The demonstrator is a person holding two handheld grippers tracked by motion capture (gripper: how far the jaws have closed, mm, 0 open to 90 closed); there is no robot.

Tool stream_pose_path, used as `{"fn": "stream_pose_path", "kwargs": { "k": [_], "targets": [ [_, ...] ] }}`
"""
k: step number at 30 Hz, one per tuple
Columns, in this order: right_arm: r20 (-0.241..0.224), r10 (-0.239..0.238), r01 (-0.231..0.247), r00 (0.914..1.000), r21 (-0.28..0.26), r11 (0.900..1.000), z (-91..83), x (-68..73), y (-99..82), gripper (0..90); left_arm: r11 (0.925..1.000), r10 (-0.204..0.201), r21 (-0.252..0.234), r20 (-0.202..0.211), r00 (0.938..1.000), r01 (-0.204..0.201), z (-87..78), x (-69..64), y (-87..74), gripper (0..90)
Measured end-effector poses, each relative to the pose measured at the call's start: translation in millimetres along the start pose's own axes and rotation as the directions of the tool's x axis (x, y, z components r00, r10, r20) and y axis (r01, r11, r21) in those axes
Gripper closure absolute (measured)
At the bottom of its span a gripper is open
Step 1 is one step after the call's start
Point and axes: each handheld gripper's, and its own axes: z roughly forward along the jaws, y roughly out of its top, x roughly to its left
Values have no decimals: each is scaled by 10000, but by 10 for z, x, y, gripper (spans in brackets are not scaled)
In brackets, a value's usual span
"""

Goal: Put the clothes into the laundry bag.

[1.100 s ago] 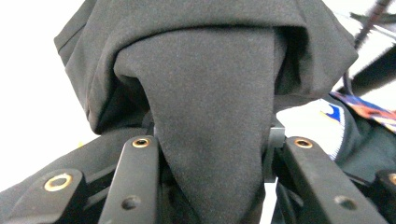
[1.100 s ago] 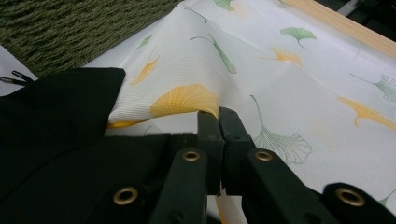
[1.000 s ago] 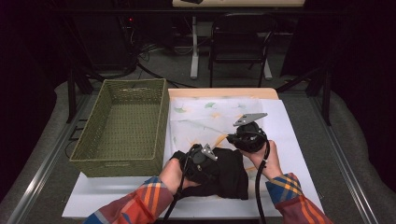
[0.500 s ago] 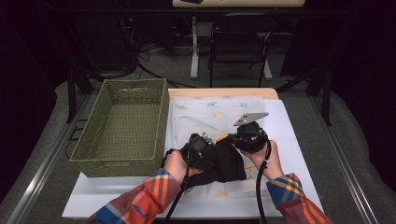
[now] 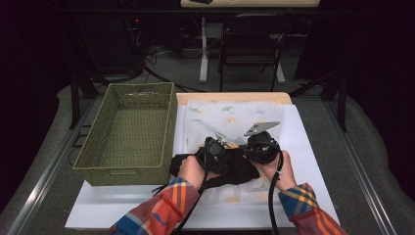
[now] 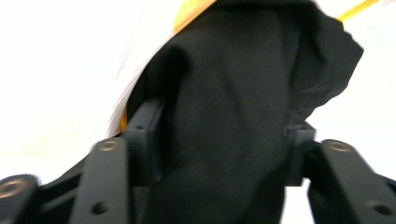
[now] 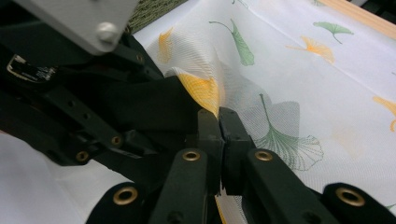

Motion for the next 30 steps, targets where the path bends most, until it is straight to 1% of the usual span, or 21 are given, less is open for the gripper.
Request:
{"fn": "stream_pose_path", "kwargs": {
  "k": [1, 3, 4, 5, 6, 7, 10, 12, 13, 15, 17, 18, 19, 21, 22, 23, 25, 27, 28, 29, 30],
  "targets": [
    [5, 46, -46, 10000, 18, 10000, -8, -4, -5, 896, 10000, 6, -73, 140, 9999, -5, -8, 11, -23, 394],
    [12, 95, -95, 10000, 5, 10000, -23, -7, -13, 895, 9999, 55, -94, 274, 9996, -53, -52, 34, -84, 354],
    [-20, 84, -84, 10000, 29, 10000, -30, -5, -17, 895, 9998, 179, -94, 405, 9990, -175, -81, 45, -114, 332],
    [-13, 58, -58, 10000, 17, 10000, -34, -2, -20, 895, 9996, 173, -210, 406, 9990, -165, -119, 50, -149, 313],
    [-1, 66, -66, 10000, 6, 10000, -41, 5, -24, 895, 9992, 296, -264, 457, 9985, -284, -164, 59, -183, 306],
    [-18, 36, -36, 10000, 10, 10000, -44, 6, -25, 894, 9989, 391, -271, 620, 9973, -375, -207, 71, -217, 291],
    [-39, 135, -135, 9999, 46, 9999, -34, 5, -30, 894, 9972, 615, -471, 652, 9960, -585, -328, 73, -329, 246],
    [-36, 130, -129, 9999, 63, 9999, -26, -4, -35, 893, 9959, 683, -647, 767, 9947, -634, -391, 85, -395, 229],
    [-61, 167, -166, 9998, 69, 9998, -24, -7, -38, 893, 9959, 610, -724, 860, 9944, -549, -416, 91, -428, 218],
    [-45, 206, -206, 9998, 85, 9998, -26, -6, -47, 893, 9947, 644, -863, 914, 9937, -565, -452, 97, -491, 211],
    [-35, 243, -243, 9997, 106, 9996, -28, -4, -58, 893, 9941, 594, -971, 1171, 9913, -481, -450, 102, -565, 199],
    [-38, 273, -272, 9996, 125, 9996, -28, -1, -65, 893, 9947, 573, -915, 1136, 9919, -470, -430, 93, -595, 197],
    [-9, 291, -291, 9996, 129, 9995, -27, 5, -71, 893, 9958, 712, -649, 983, 9926, -650, -409, 91, -609, 193],
    [-19, 279, -279, 9996, 155, 9995, -22, 12, -75, 893, 9954, 725, -700, 1043, 9919, -654, -394, 108, -654, 187],
    [-41, 257, -256, 9997, 160, 9995, -17, 14, -77, 893, 9960, 704, -630, 1084, 9916, -639, -381, 118, -667, 178],
    [-50, 202, -201, 9998, 165, 9997, -12, 17, -79, 893, 9950, 708, -775, 1139, 9910, -622, -369, 131, -680, 156],
    [-84, 233, -232, 9997, 160, 9996, -4, 17, -82, 893, 9958, 592, -759, 1191, 9911, -504, -329, 156, -676, 154],
    [-100, 272, -270, 9996, 176, 9995, 15, 9, -86, 892, 9951, 622, -840, 1309, 9894, -514, -274, 158, -656, 157],
    [-138, 285, -282, 9995, 223, 9994, 26, 11, -90, 892, 9948, 697, -833, 1295, 9891, -592, -242, 152, -644, 155],
    [-138, 263, -259, 9996, 239, 9994, 31, 11, -93, 892, 9929, 828, -965, 1368, 9871, -699, -212, 152, -632, 158],
    [-150, 278, -274, 9995, 242, 9993, 32, 9, -95, 892, 9927, 860, -967, 1478, 9853, -721, -177, 147, -619, 158]
  ]
}}
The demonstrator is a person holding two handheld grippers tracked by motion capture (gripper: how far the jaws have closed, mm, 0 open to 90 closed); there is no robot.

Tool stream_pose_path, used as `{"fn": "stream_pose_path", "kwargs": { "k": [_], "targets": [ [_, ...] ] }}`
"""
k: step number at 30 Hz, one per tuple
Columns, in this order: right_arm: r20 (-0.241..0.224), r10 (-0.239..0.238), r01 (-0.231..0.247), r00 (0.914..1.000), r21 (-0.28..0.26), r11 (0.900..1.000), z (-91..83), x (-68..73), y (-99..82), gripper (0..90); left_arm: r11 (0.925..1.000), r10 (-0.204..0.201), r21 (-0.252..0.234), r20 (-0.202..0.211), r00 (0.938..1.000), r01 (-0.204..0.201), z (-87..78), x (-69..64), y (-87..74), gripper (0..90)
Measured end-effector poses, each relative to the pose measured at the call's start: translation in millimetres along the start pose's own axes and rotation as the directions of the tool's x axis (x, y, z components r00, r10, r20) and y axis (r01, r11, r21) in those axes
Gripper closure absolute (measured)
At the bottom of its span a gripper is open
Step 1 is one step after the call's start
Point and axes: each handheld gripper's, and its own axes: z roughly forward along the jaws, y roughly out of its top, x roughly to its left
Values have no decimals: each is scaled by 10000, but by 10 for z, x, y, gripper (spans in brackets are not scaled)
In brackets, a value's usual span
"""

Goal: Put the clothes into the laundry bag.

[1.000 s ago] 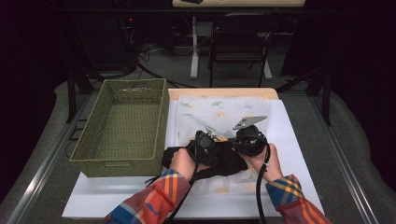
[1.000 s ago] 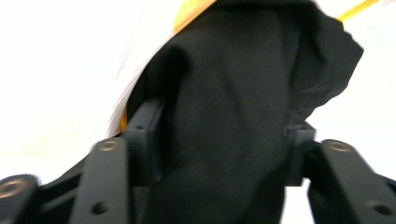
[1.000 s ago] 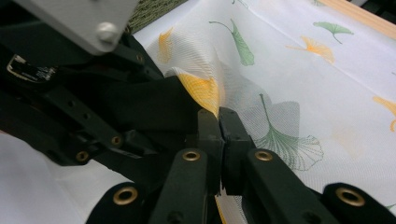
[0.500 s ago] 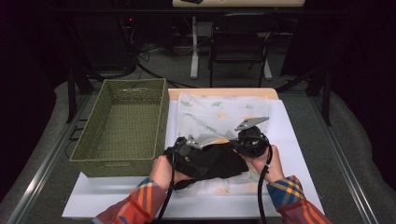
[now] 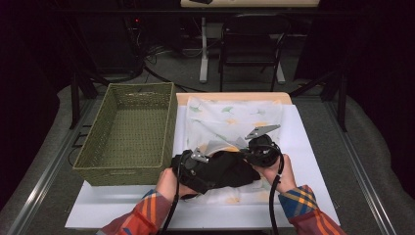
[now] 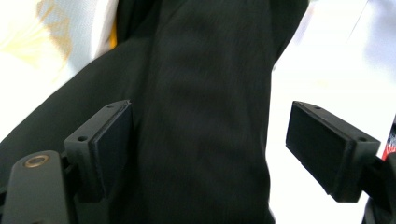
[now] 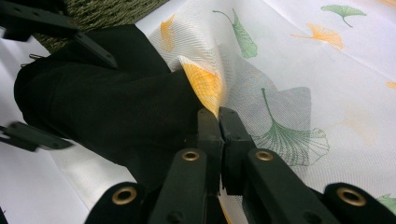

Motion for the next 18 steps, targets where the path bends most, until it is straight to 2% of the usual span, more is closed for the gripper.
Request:
{"fn": "stream_pose_path", "kwargs": {
  "k": [3, 6, 7, 8, 9, 11, 14, 17, 18],
  "targets": [
    [-50, 10, -10, 10000, -19, 10000, -5, -9, -5, 892, 9997, 222, -78, 65, 9997, -221, 94, -6, 28, 181],
    [-82, 105, -105, 9999, 24, 9999, 2, -14, -19, 892, 9993, 335, -166, -70, 9994, -336, 165, -22, 45, 224],
    [-78, 94, -93, 9999, 36, 10000, 8, -15, -21, 892, 9993, 378, -39, -162, 9992, -379, 189, -20, 52, 244],
    [-65, 78, -78, 9999, 45, 10000, 7, -11, -20, 892, 9996, 250, -108, -269, 9993, -253, 217, -33, 53, 266],
    [-43, 42, -42, 10000, 56, 10000, 5, -4, -17, 893, 9996, 286, -17, -424, 9987, -287, 236, -38, 55, 295],
    [-37, 39, -38, 10000, 74, 10000, 2, 10, -9, 893, 9998, 185, -90, -784, 9967, -192, 275, -59, 42, 393],
    [-58, 92, -92, 9999, 94, 9999, 9, 29, -4, 894, 9995, -151, -290, -720, 9973, 130, 286, -53, 19, 540],
    [-54, 136, -136, 9999, 66, 9999, 9, 35, 9, 894, 9983, -426, -419, -768, 9961, 394, 262, -65, 20, 594],
    [-41, 131, -130, 9999, 54, 9999, 5, 32, 17, 895, 9962, -711, -564, -726, 9948, 671, 245, -60, 21, 601]
  ]
}}
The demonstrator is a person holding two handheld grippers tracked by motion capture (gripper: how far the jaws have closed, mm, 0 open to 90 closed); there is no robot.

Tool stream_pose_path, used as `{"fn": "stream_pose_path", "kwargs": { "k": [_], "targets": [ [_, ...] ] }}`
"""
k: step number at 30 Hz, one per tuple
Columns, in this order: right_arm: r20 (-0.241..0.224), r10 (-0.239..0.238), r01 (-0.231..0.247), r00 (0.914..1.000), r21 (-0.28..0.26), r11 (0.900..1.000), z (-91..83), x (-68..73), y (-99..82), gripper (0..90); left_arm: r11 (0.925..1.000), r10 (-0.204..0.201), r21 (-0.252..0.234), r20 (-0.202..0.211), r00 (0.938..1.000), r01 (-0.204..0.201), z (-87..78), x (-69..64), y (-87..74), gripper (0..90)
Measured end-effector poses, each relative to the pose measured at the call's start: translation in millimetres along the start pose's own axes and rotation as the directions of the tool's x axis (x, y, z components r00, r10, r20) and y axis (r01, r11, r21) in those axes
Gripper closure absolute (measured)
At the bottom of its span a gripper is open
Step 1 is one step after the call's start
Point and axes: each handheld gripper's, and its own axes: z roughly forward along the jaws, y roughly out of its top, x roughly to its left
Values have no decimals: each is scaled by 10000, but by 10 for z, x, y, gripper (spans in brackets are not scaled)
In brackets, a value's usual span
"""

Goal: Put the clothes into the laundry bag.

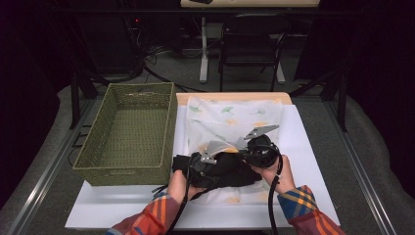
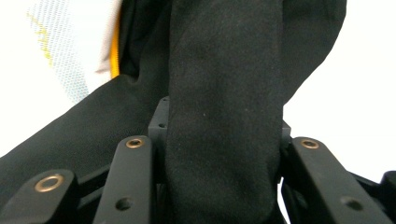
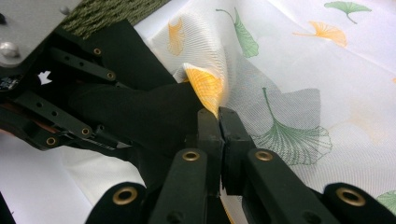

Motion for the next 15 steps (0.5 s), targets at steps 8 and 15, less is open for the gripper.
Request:
{"fn": "stream_pose_path", "kwargs": {
  "k": [8, 15],
  "targets": [
    [11, 254, -253, 9997, -609, 9978, -82, 48, 103, 895, 9914, -1132, -770, -982, 9887, 1058, -179, -90, 326, 641],
    [21, 261, -261, 9997, -37, 9997, 23, 30, -3, 894, 9985, -537, -128, -1005, 9935, 527, 115, -171, 184, 499]
  ]
}}
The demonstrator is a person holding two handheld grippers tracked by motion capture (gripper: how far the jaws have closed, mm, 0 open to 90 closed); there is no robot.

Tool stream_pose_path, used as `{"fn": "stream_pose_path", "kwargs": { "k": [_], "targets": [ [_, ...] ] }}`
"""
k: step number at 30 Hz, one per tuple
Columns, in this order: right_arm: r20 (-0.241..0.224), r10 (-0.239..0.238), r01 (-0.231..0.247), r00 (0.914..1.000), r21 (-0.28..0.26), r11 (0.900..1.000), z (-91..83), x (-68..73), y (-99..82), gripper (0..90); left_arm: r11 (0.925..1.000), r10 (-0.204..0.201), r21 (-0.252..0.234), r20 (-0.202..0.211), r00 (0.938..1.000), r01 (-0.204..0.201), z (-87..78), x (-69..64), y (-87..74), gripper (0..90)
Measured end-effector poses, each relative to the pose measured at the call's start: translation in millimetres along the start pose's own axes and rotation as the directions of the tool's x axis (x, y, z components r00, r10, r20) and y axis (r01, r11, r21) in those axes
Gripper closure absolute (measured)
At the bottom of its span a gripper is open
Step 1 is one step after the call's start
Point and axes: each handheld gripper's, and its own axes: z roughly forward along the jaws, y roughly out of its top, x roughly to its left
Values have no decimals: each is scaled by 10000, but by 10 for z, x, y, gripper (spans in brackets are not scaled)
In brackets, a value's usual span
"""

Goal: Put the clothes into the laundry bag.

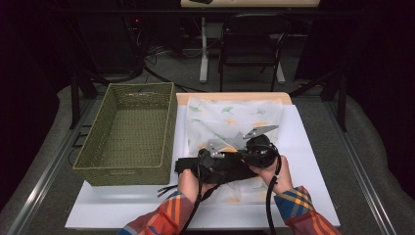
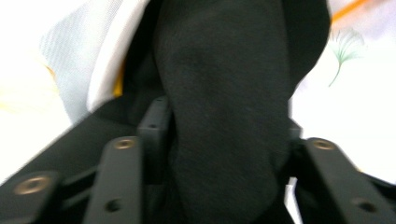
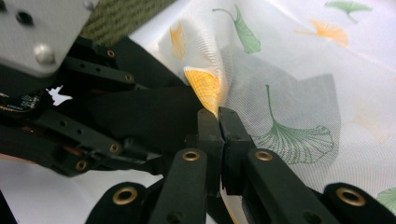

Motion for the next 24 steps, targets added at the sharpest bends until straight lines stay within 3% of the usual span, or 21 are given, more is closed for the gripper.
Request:
{"fn": "stream_pose_path", "kwargs": {
  "k": [2, 7, 14, 16, 18, 19, 20, 24],
  "targets": [
    [-23, -45, 45, 10000, 42, 10000, 5, -15, -14, 894, 9996, 253, 102, 77, 9997, -254, -45, 6, -6, 399],
    [18, -26, 26, 10000, 5, 10000, -14, -51, -14, 893, 9976, 694, -15, 830, 9941, -695, -247, 68, -54, 234],
    [43, 2, -2, 10000, 54, 10000, -18, -56, -11, 892, 9937, 1108, 4, 1360, 9845, -1119, -482, 171, -110, 154],
    [44, -8, 7, 10000, 46, 10000, -17, -60, -6, 892, 9927, 1176, 113, 1296, 9846, -1200, -469, 195, -74, 156],
    [61, -7, 7, 10000, -8, 10000, -14, -67, 6, 892, 9898, 1325, 299, 1653, 9773, -1393, -401, 206, -21, 158],
    [69, 41, -41, 10000, 1, 10000, -16, -59, 12, 892, 9913, 1209, 319, 1697, 9781, -1280, -357, 191, 6, 163],
    [78, 11, -11, 10000, -6, 10000, -17, -54, 19, 892, 9878, 1428, 351, 1865, 9720, -1519, -321, 181, 38, 170],
    [75, 30, -30, 10000, -13, 10000, -17, -58, 23, 892, 9911, 1185, 344, 2134, 9698, -1286, -144, 116, 117, 186]
  ]
}}
